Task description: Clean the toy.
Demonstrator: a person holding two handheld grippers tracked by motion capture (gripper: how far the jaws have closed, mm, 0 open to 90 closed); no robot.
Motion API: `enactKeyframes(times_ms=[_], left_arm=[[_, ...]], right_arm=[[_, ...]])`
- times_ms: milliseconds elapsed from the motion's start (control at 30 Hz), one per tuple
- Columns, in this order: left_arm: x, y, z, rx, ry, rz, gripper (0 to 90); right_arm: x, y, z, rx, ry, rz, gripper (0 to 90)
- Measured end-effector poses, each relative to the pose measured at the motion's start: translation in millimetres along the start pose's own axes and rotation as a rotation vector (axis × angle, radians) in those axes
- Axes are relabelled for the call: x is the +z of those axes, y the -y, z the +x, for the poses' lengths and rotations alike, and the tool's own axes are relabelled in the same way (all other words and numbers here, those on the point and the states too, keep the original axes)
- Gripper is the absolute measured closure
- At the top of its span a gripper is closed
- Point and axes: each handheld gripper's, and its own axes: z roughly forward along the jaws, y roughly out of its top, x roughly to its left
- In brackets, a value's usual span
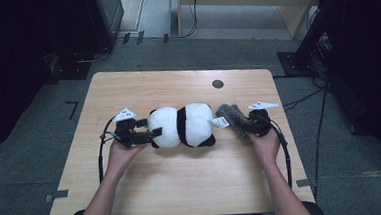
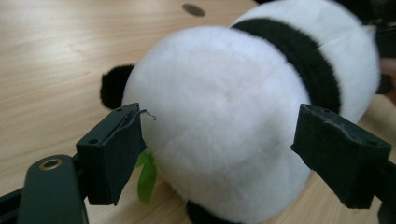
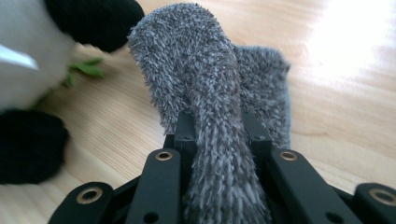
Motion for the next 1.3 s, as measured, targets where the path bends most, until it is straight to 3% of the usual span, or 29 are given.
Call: enactKeyframes(times_ms=[67, 133, 200, 300, 367, 633, 700, 833, 933, 1300], left_arm=[[1.4, -3.3, -0.1, -0.013, 0.005, 0.003, 15.3], [5.2, -5.4, -2.1, 0.001, -0.007, 0.030, 14.7], [11.0, -5.1, -5.0, 0.012, -0.054, 0.065, 11.1], [18.1, -3.1, -3.6, -0.010, -0.074, 0.106, 1.4], [19.1, -2.2, -0.7, -0.032, -0.054, 0.104, 1.4], [20.7, 7.6, 2.4, -0.018, -0.029, 0.050, 1.4], [20.5, 9.1, 3.9, -0.019, -0.001, 0.042, 4.4], [19.2, 10.7, 2.7, -0.001, -0.004, 0.029, 11.9], [18.6, 10.7, 2.4, -0.014, -0.002, 0.037, 13.8], [18.5, 12.5, 0.9, -0.035, -0.006, 0.024, 19.0]], right_arm=[[-4.2, -5.9, 3.1, 0.006, -0.015, -0.011, 74.4], [-9.4, -13.2, 5.8, 0.008, -0.032, -0.024, 74.9], [-14.6, -22.6, 8.2, 0.005, -0.044, -0.025, 75.0], [-21.5, -36.4, 12.2, -0.015, -0.053, -0.030, 74.9], [-27.2, -47.0, 15.4, -0.021, -0.057, -0.044, 74.8], [-33.1, -73.4, 31.1, -0.069, -0.095, -0.057, 74.9], [-32.1, -79.9, 36.5, -0.083, -0.107, -0.059, 74.8], [-30.3, -90.4, 46.2, -0.097, -0.127, -0.067, 74.6], [-29.8, -97.7, 53.3, -0.107, -0.132, -0.087, 74.6], [-14.8, -127.6, 83.5, -0.158, -0.174, -0.033, 74.3]])
